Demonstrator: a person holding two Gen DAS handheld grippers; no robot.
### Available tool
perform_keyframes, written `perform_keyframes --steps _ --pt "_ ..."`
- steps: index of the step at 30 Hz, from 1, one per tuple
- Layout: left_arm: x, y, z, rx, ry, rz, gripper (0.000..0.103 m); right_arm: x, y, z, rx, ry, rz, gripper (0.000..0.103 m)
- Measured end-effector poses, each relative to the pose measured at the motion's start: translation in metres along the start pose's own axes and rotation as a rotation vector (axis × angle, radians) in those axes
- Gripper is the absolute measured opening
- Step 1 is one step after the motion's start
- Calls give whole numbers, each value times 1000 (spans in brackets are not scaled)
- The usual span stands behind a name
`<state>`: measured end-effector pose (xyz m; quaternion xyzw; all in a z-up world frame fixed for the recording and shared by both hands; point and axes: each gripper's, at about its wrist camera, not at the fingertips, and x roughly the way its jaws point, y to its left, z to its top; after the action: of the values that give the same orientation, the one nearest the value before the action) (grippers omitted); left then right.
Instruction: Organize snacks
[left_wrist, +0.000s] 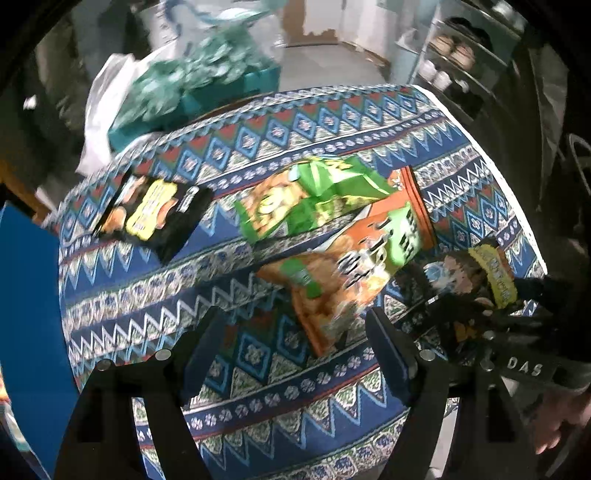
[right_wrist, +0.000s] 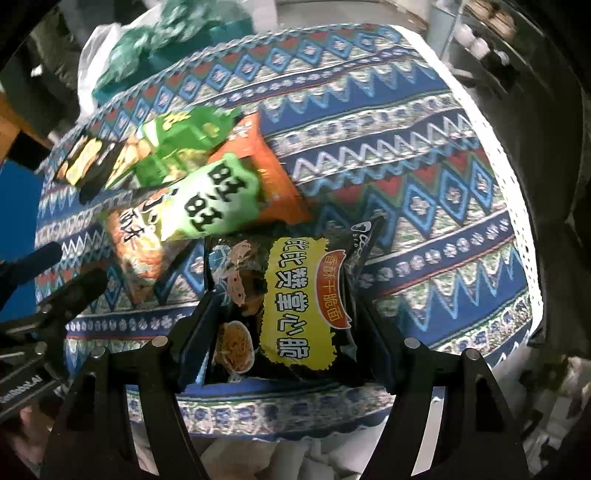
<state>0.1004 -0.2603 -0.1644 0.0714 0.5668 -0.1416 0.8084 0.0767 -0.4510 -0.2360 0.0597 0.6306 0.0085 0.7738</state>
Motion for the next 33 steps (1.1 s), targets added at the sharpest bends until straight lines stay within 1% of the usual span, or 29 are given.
perform_keyframes --steps 1,5,9,12,15,17,20,21,22,24,26,28,29,31,33 --pt "1 -3 2 10 1 -1 79 0 -7 0 15 -4 2 73" --pt "7 -18 10 45 7 -27 79 -7 -7 8 61 -10 8 73" --pt "12 -39 19 126 3 -37 79 -15 -30 11 111 -24 0 73" --pt "18 -55 23 212 -7 -9 82 -23 -39 10 144 -34 2 73" --pt "31 -64 26 267 12 17 81 -25 -42 11 154 -40 5 73" --pt "38 -67 27 277 23 18 81 -26 -41 12 155 -42 5 73" --pt "44 -69 28 276 11 18 81 -25 -39 12 149 -42 7 73" --pt "46 -70 29 272 9 12 79 -25 -38 13 145 -42 7 73" --pt "47 -70 29 265 8 9 73 -24 -36 13 143 -42 7 73" --pt "50 -70 31 250 1 16 68 -23 -36 14 142 -41 6 73" --pt "50 -69 32 240 -3 1 64 -25 -37 13 142 -41 5 73" --pt "50 -69 33 245 -10 -4 58 -23 -36 14 146 -42 5 73" --pt "51 -70 33 254 -16 -3 56 -23 -36 14 148 -42 6 73" --pt "51 -69 32 268 -27 -12 47 -22 -35 15 150 -43 7 73" --pt "49 -67 33 260 -30 -23 42 -23 -35 15 150 -45 8 73"
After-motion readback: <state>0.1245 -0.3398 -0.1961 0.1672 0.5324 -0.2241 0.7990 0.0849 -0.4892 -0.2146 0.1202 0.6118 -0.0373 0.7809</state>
